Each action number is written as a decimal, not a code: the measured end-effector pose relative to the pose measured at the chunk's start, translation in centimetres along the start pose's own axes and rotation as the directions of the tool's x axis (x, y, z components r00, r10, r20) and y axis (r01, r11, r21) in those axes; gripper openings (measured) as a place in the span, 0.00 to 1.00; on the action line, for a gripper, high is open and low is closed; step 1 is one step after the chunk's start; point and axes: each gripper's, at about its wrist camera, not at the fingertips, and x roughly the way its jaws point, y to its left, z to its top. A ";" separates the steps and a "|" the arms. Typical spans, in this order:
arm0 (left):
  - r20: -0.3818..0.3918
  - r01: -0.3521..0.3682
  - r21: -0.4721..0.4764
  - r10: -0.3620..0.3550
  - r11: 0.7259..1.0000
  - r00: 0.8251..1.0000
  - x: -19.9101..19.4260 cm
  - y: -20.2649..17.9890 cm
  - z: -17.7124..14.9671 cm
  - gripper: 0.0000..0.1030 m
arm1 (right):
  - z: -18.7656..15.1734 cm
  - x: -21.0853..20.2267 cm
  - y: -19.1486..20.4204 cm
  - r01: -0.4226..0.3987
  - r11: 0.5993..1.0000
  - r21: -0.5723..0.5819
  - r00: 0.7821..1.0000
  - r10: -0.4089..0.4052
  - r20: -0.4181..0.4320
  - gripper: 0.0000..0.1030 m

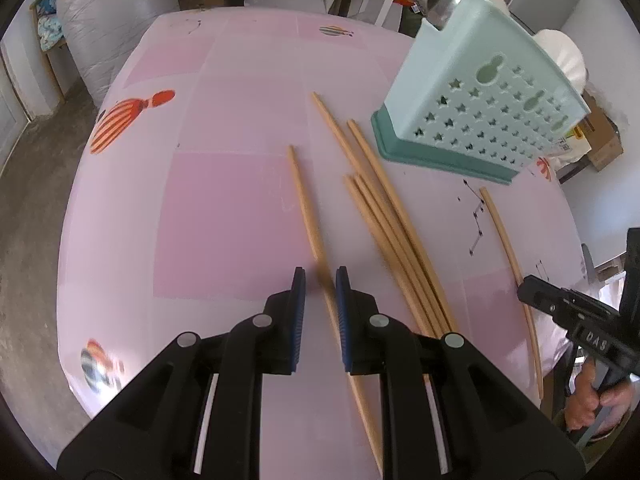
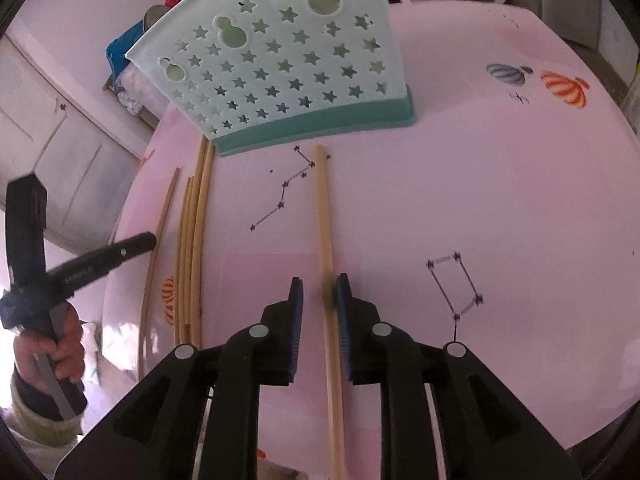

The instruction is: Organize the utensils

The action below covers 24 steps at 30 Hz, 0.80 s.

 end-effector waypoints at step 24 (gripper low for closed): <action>0.043 -0.070 -0.036 0.072 0.997 0.996 1.0 -1.5 1.1 0.05 | -0.3 0.0 0.1 0.019 0.999 -0.047 1.000 -0.020 -0.010 0.09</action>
